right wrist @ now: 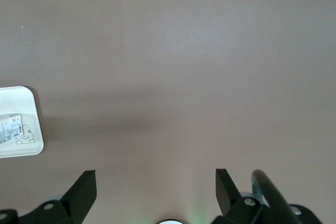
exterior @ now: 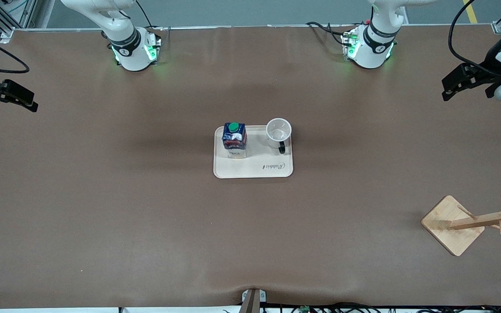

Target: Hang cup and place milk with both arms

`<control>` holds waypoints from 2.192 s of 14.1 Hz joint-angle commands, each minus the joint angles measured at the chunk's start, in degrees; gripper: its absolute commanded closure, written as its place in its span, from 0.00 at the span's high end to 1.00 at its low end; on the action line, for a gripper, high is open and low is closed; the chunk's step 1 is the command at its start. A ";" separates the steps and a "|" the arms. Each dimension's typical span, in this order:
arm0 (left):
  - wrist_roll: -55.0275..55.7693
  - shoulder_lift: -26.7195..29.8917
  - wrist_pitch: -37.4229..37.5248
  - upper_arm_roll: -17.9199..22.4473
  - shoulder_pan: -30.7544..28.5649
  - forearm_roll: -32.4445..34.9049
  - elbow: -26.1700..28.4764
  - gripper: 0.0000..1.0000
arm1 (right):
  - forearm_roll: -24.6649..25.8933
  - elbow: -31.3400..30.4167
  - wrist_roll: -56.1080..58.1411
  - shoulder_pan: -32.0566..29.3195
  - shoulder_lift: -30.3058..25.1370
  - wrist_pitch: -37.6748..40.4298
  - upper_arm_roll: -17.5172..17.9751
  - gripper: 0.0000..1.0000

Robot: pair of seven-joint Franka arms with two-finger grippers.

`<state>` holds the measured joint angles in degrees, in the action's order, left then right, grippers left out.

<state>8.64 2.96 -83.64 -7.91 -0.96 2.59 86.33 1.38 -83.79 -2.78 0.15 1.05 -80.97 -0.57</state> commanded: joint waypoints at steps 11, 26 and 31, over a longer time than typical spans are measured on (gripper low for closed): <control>0.24 -3.13 -0.12 -0.08 -0.89 -1.01 -1.95 1.00 | -0.06 -0.23 1.28 -1.73 0.53 0.02 0.22 1.00; 8.92 -7.09 -10.65 -8.16 -0.01 -2.06 7.62 1.00 | 0.03 -0.15 1.55 -1.29 0.80 0.11 0.39 1.00; 18.84 -7.18 -13.13 -13.43 -0.19 0.75 12.45 1.00 | 0.03 -0.32 1.46 -0.33 0.97 -0.07 0.57 1.00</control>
<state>23.50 -5.17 -95.56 -19.47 -0.83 2.13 96.44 1.38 -83.80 -1.86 -0.57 2.11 -80.74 -0.48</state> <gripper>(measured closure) 0.000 0.000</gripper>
